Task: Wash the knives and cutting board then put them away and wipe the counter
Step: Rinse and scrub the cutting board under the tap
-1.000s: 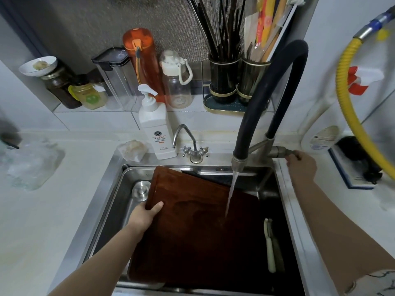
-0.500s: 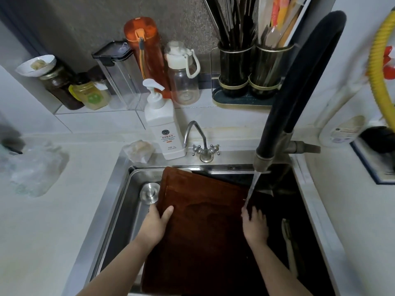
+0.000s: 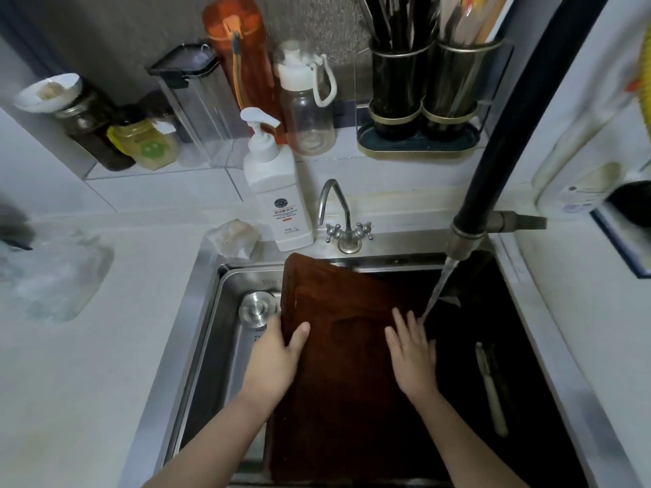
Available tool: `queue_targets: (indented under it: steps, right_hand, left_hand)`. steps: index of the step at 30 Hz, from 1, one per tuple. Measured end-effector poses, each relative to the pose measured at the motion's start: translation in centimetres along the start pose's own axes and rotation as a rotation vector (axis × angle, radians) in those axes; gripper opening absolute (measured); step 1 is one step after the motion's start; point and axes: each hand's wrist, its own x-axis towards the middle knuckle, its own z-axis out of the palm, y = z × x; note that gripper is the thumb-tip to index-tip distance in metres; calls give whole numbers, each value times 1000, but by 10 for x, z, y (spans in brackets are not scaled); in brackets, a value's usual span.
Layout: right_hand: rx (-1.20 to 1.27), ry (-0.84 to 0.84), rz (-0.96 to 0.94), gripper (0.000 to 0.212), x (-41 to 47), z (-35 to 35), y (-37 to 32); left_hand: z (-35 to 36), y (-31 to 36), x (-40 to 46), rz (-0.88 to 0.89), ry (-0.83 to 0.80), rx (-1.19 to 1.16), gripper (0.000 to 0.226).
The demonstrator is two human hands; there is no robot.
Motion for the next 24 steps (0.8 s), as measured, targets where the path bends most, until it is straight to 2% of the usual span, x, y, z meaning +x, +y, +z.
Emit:
queue_targets:
  steps: [3, 5, 8, 11, 13, 15, 16, 19, 20, 24]
  right_hand:
    - [81, -28, 238, 55, 12, -25, 7]
    - [175, -6, 270, 61, 19, -42, -11]
    - [166, -23, 91, 56, 25, -62, -62]
    - [215, -16, -75, 56, 5, -75, -103]
    - [267, -4, -246, 52, -23, -79, -103]
    - [370, -4, -329, 48, -39, -80, -76]
    - [419, -3, -290, 47, -40, -80, -58]
    - [550, -16, 37, 51, -17, -85, -16]
    - [576, -29, 95, 53, -5, -88, -12]
    - [635, -13, 147, 64, 29, -108, -37]
  left_hand:
    - [2, 27, -10, 78, 1, -4, 31]
    - [5, 45, -17, 138, 5, -14, 29]
    - [11, 64, -30, 194, 8, -33, 29]
    - [17, 78, -46, 178, 8, -95, 40]
    - [19, 83, -54, 170, -1, -122, 43]
    - [21, 89, -60, 186, -32, -138, 42]
    - [23, 93, -62, 196, -48, -142, 42]
    - [31, 108, -69, 243, -43, -130, 42]
    - [35, 114, -70, 245, -35, -122, 43]
    - [48, 132, -70, 224, -12, -75, 50]
